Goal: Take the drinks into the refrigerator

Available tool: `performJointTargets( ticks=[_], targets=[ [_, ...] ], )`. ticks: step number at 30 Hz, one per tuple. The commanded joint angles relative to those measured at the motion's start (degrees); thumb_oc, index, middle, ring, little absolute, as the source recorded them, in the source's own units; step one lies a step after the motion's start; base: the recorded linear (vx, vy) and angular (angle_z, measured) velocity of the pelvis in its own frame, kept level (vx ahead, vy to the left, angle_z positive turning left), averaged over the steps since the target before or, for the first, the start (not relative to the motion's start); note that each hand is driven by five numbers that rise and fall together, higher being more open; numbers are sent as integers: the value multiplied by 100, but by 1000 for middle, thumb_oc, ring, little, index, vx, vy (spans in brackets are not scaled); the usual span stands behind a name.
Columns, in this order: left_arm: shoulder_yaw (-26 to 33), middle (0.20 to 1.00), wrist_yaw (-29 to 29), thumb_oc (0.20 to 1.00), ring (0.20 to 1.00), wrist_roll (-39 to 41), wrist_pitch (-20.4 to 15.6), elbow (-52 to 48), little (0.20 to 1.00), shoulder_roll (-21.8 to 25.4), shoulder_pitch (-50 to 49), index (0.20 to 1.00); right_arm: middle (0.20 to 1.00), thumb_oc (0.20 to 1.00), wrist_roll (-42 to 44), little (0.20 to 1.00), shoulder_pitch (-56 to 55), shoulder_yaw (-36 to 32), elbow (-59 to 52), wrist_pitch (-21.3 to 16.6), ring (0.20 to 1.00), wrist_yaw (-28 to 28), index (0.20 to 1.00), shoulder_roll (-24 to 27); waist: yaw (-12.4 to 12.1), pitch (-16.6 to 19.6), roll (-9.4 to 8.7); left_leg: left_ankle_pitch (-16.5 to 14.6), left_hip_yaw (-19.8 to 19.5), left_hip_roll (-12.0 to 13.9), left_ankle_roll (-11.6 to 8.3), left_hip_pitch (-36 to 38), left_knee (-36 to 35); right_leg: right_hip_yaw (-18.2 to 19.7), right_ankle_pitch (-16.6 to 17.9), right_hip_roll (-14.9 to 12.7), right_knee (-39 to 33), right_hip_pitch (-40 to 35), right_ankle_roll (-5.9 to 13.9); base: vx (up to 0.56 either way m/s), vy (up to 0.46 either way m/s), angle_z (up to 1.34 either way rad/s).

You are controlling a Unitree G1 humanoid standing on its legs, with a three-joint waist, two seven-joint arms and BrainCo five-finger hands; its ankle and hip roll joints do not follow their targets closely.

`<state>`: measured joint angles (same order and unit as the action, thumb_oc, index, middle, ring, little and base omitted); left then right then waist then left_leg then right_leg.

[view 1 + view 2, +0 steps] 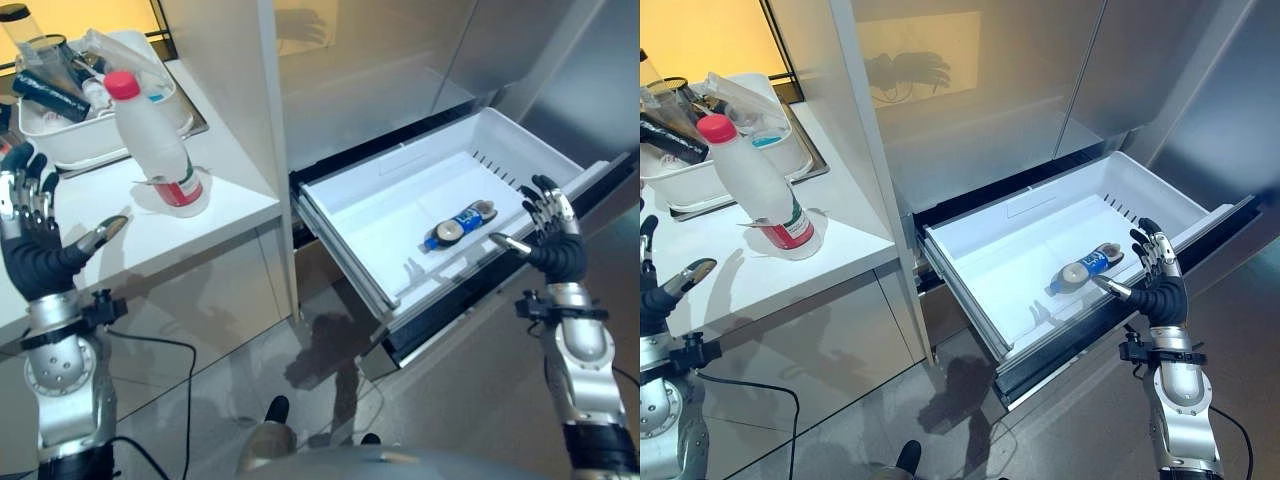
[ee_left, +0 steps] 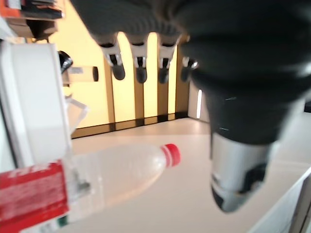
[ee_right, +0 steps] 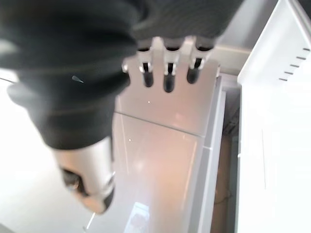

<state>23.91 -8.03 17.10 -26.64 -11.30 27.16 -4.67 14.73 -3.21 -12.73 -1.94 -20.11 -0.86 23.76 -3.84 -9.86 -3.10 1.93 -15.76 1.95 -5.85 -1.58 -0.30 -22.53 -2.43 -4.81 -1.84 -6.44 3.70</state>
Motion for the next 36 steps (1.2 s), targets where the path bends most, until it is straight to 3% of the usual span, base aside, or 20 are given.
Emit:
performJointTargets(
  ticks=[1,8,15,28,36],
  targets=[
    [79,1000,-103,1000,1000,50,-156,279,1000,539,440,1000,1000,1000,187,1000,425,-103,-252,-167,1000,-14,1000,422,137,151,-34,-287,-134,-343,471,235,-142,-174,-544,152,602,72,-264,0,0,0],
    [-256,1000,-234,1000,1000,118,-26,1277,1000,1443,1190,1000,1000,1000,282,1000,598,168,-184,-76,1000,-95,1000,534,285,208,19,-315,-20,-315,482,351,-190,-66,-533,154,630,61,-233,13,20,-5],
    [-696,1000,-243,1000,1000,334,72,1913,1000,1917,1787,1000,1000,1000,350,1000,705,433,-135,-14,1000,-169,1000,585,397,255,29,-369,134,-295,514,471,-202,115,-515,156,650,46,-196,18,19,-14],
    [-908,1000,100,1000,1000,649,176,2099,1000,2066,1817,1000,1000,1000,403,1000,756,512,-144,40,1000,-252,1000,619,472,292,37,-436,348,-246,555,614,-236,408,-474,183,594,30,-167,13,16,-15],
    [-877,1000,137,1000,1000,758,188,2169,1000,1916,1753,1000,1000,1000,406,1000,710,488,-216,52,1000,-283,1000,588,493,311,23,-436,439,-234,566,674,-290,534,-427,213,494,2,-156,9,12,-13]
  ],
)
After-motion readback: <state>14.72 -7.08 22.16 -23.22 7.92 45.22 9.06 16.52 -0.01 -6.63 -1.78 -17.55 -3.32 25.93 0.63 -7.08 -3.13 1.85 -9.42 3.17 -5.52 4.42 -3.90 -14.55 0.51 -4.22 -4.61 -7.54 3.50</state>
